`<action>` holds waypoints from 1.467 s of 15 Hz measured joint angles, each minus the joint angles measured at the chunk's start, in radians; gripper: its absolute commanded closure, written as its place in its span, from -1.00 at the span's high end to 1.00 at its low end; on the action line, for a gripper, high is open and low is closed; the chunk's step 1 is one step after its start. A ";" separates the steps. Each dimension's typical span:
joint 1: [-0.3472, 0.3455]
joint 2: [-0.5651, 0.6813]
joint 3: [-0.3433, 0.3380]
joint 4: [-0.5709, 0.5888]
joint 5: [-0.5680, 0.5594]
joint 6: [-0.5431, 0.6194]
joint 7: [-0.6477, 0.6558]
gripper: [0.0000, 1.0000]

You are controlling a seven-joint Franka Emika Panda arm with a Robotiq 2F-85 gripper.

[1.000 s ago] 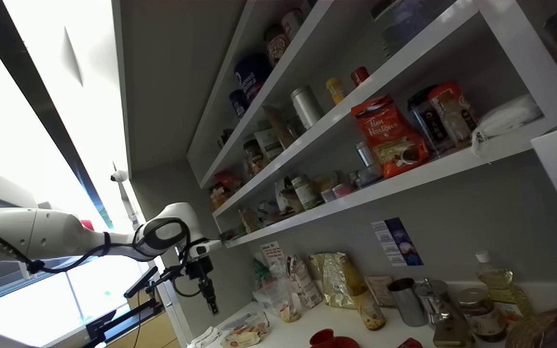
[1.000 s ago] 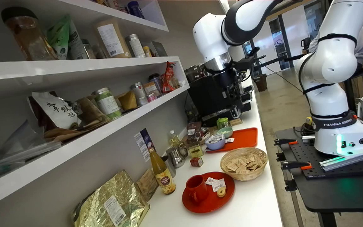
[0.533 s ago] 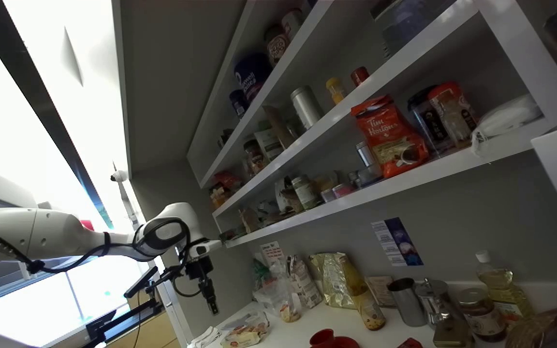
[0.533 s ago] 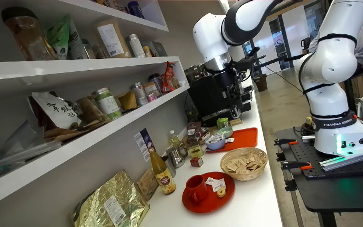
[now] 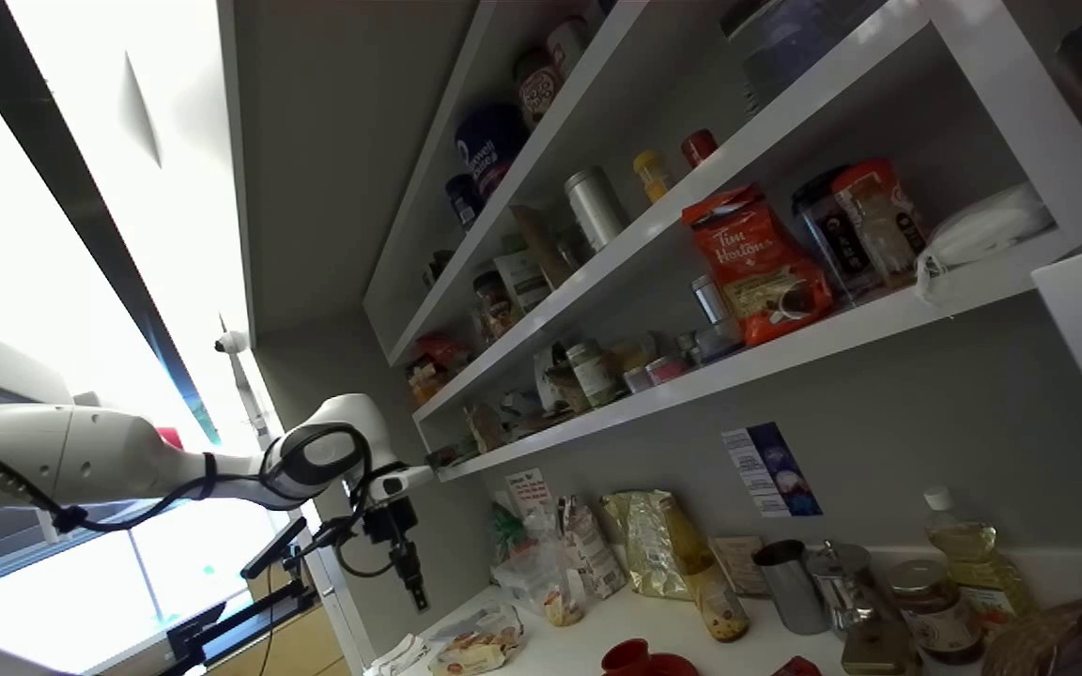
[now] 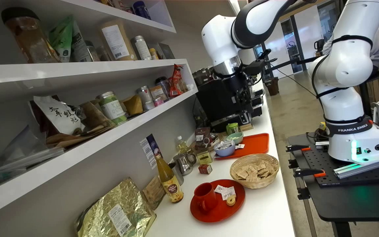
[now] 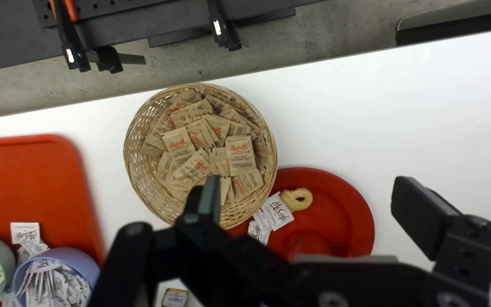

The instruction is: Remove the tim hortons from the shelf and put it on the countertop

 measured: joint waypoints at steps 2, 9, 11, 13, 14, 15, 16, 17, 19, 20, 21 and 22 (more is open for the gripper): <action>-0.023 0.000 0.002 -0.014 -0.049 0.051 0.050 1.00; -0.125 -0.019 0.032 -0.083 -0.299 0.295 0.265 1.00; -0.164 -0.034 0.034 -0.101 -0.380 0.346 0.328 1.00; -0.217 -0.053 0.033 -0.113 -0.464 0.382 0.384 1.00; -0.250 -0.064 0.031 -0.117 -0.506 0.398 0.409 1.00; -0.284 -0.074 0.028 -0.119 -0.549 0.413 0.433 1.00; -0.319 -0.083 0.024 -0.119 -0.593 0.429 0.456 1.00; -0.356 -0.091 0.020 -0.119 -0.641 0.450 0.479 1.00; -0.431 -0.100 0.017 -0.115 -0.737 0.501 0.528 1.00; -0.465 -0.099 0.014 -0.112 -0.781 0.526 0.548 1.00; -0.489 -0.091 0.010 -0.105 -0.815 0.549 0.561 1.00; -0.507 -0.075 0.005 -0.094 -0.846 0.569 0.572 1.00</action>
